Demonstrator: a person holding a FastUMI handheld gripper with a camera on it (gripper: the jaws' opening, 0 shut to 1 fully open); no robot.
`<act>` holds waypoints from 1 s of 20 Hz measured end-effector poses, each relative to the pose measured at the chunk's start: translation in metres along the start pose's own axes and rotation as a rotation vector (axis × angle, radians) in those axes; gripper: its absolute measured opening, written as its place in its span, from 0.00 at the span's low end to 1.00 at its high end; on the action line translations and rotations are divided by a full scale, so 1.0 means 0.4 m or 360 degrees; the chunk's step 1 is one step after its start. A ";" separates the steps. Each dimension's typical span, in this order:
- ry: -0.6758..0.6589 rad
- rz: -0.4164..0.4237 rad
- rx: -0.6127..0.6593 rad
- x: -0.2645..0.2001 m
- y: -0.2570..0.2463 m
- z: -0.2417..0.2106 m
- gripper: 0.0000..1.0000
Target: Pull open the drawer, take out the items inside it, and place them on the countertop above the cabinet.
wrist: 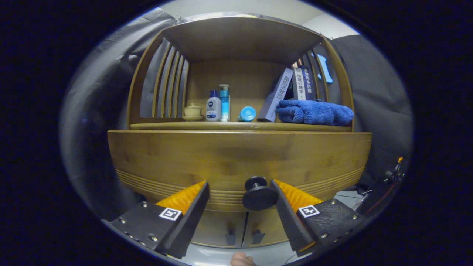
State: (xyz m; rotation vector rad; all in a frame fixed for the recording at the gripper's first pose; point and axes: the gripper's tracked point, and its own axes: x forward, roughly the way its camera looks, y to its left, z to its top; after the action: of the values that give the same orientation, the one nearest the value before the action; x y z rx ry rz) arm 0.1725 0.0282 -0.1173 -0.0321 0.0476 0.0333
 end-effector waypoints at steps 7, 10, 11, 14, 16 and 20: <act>0.0020 0.0012 0.0019 0.062 0.008 0.004 0.99; 0.0039 0.0015 0.0027 0.081 0.005 0.009 0.99; 0.0046 0.0017 0.0029 0.087 0.005 0.010 0.99; 0.0052 0.0022 0.0030 0.099 0.006 0.011 0.99; 0.0066 0.0021 0.0027 0.104 0.006 0.010 0.99; 0.0135 0.0032 0.0085 0.102 0.006 0.005 0.99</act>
State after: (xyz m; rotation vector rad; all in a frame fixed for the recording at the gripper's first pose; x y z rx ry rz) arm 0.2131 0.0322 -0.1174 0.0205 0.1336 0.0507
